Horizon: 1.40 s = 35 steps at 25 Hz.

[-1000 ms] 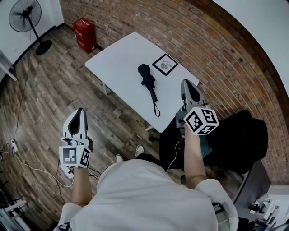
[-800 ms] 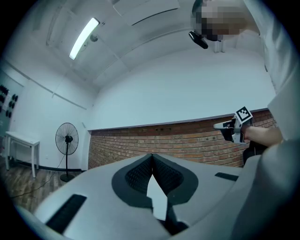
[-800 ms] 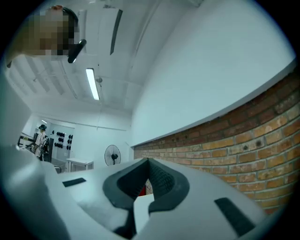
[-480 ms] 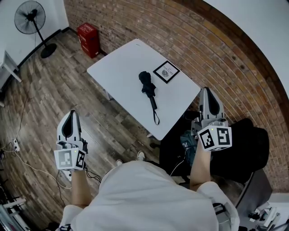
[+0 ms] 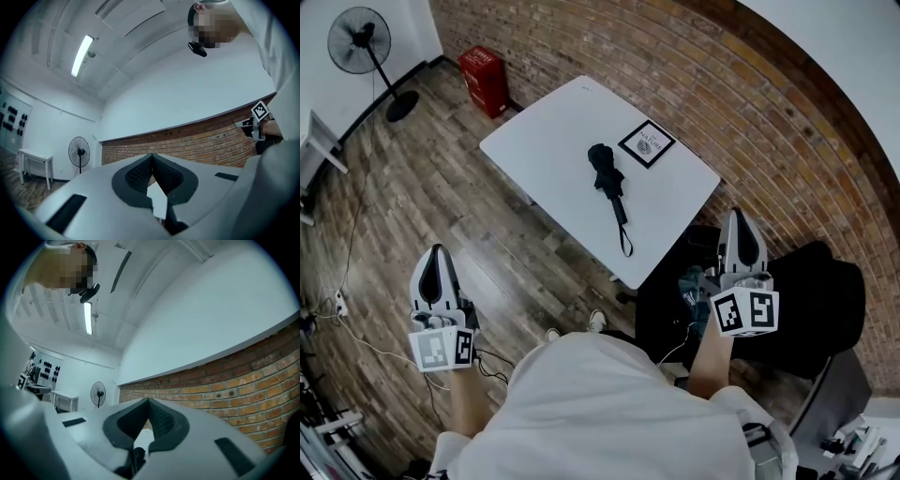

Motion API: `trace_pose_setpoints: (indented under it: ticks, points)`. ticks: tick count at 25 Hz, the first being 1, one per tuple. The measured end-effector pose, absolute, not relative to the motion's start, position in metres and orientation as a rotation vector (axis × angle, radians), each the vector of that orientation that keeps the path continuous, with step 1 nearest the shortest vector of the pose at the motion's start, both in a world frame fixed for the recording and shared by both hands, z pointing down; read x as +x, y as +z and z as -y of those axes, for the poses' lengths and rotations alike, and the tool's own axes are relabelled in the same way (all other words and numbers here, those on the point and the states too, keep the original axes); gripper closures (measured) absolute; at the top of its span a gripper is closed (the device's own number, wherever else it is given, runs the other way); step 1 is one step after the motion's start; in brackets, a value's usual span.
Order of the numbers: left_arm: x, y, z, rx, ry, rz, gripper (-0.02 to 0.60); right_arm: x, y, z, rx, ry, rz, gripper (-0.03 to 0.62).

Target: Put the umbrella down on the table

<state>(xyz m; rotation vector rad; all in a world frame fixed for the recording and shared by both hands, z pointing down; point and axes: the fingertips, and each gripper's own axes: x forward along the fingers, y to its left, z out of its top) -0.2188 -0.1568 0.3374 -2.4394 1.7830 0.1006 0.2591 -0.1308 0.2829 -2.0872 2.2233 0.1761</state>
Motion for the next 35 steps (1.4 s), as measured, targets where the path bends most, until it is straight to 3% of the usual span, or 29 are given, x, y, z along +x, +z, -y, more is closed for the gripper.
trace_pose_setpoints:
  ticks: [9, 35]
  points:
    - [-0.195, 0.333, 0.160, -2.490, 0.127, -1.705, 0.558, 0.259, 0.286, 0.120, -2.114, 0.175, -2.217, 0.574]
    - [-0.217, 0.339, 0.138, -2.478, 0.111, -1.752, 0.558, 0.221, 0.291, 0.123, -2.045, 0.196, -2.309, 0.574]
